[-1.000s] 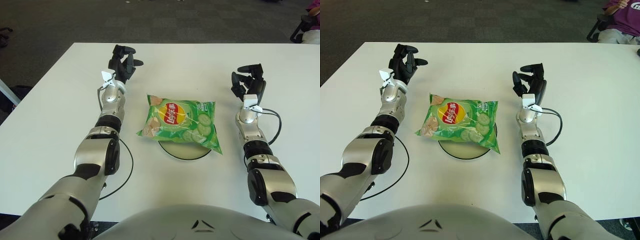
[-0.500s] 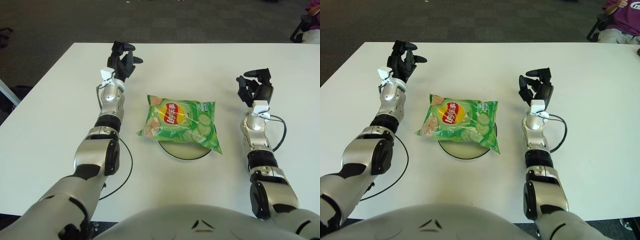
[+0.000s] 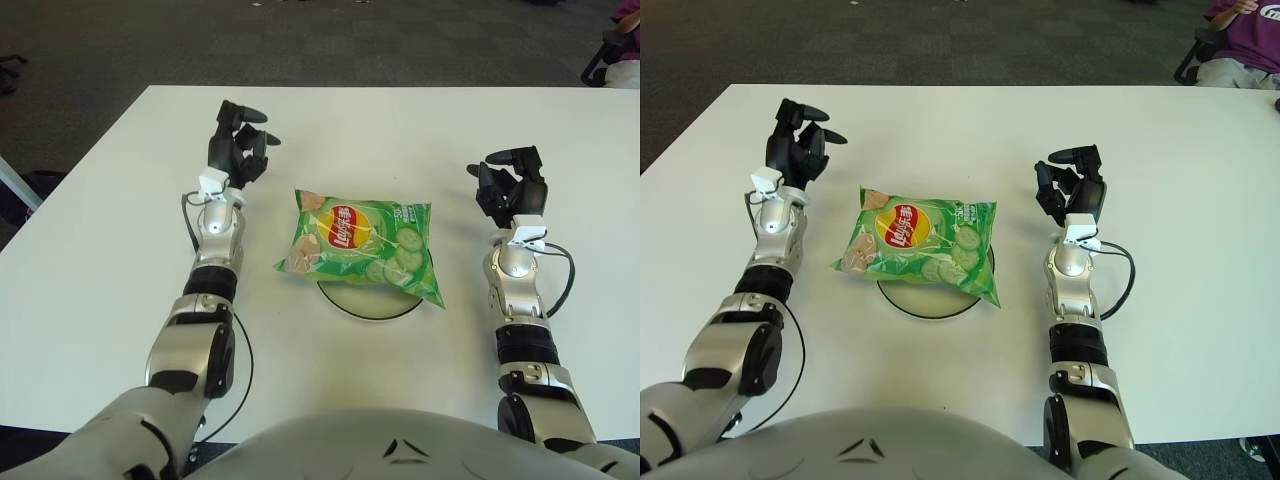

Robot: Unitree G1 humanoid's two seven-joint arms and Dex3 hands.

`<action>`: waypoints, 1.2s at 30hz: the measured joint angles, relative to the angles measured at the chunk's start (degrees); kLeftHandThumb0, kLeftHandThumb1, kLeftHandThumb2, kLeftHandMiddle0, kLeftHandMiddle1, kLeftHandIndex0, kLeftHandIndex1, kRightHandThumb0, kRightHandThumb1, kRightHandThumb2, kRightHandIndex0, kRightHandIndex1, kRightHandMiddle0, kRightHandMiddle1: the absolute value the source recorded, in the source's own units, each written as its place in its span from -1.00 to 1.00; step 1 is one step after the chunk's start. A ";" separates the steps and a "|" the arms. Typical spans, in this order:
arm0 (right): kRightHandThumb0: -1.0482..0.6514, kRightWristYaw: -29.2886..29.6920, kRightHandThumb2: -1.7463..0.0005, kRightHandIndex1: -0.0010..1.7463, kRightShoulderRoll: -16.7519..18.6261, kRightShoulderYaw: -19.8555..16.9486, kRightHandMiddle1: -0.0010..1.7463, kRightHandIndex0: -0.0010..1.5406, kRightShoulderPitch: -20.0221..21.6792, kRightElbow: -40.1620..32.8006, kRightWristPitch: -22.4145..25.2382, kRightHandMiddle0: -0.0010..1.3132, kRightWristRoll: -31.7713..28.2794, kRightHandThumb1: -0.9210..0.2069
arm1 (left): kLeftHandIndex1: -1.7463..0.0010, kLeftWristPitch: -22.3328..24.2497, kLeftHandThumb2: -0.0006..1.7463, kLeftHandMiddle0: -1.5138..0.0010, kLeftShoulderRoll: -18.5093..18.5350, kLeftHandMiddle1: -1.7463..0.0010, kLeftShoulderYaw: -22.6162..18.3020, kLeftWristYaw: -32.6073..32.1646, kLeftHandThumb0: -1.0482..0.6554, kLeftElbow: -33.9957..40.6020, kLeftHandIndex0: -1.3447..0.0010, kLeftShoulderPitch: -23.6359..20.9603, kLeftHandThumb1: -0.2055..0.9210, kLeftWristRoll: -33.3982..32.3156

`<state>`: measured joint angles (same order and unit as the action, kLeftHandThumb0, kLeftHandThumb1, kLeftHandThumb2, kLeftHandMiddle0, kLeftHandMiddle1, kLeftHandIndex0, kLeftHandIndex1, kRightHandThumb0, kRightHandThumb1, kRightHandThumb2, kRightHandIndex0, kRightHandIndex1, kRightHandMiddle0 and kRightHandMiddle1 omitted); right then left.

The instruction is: Put the snack into the plate.

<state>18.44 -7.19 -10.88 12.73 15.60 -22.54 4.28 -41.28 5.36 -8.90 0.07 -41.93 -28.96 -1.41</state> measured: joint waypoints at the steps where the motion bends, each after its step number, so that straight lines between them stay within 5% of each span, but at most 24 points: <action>1: -0.17 -0.27 0.52 -0.35 0.05 -0.02 0.86 0.13 -0.23 -0.38 0.11 -0.55 -0.26 -1.00 | -0.79 0.03 -0.59 0.04 -0.21 -0.49 0.10 -0.38 -0.18 0.64 0.44 0.81 1.00 0.28; 8: -0.17 -1.97 0.51 -0.36 0.17 -0.40 0.87 0.13 -1.29 -2.61 1.12 -0.56 -1.08 -1.00 | -0.77 0.55 -0.61 -0.03 -1.26 -0.52 0.95 -2.95 -0.18 6.37 0.41 5.48 1.00 2.75; 18: -0.17 -4.19 0.50 -0.37 0.24 -0.37 0.89 0.14 -1.59 -4.78 1.63 -0.58 -1.20 -1.00 | -0.75 2.61 -0.63 -0.07 -2.15 -0.54 1.52 -4.34 -0.19 10.31 0.39 6.29 1.00 3.53; 28: -0.17 -4.73 0.45 -0.38 0.72 -0.38 0.95 0.15 -2.15 -5.17 1.71 -0.65 -1.15 -1.00 | -0.74 12.43 -0.64 -0.08 -5.15 -0.56 1.28 -4.45 -0.19 14.35 0.38 7.24 1.00 -0.41; 36: -0.17 -4.73 0.43 -0.37 1.15 -0.38 0.97 0.15 -2.58 -5.86 2.30 -0.69 -1.04 -1.00 | -0.75 14.69 -0.63 -0.12 -6.03 -0.59 1.38 -4.69 -0.19 16.70 0.39 7.76 1.00 -0.36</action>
<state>13.71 -6.04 -11.26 10.15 9.74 -20.24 3.24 -26.59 -0.66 -7.52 -4.62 -25.23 -21.20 -1.77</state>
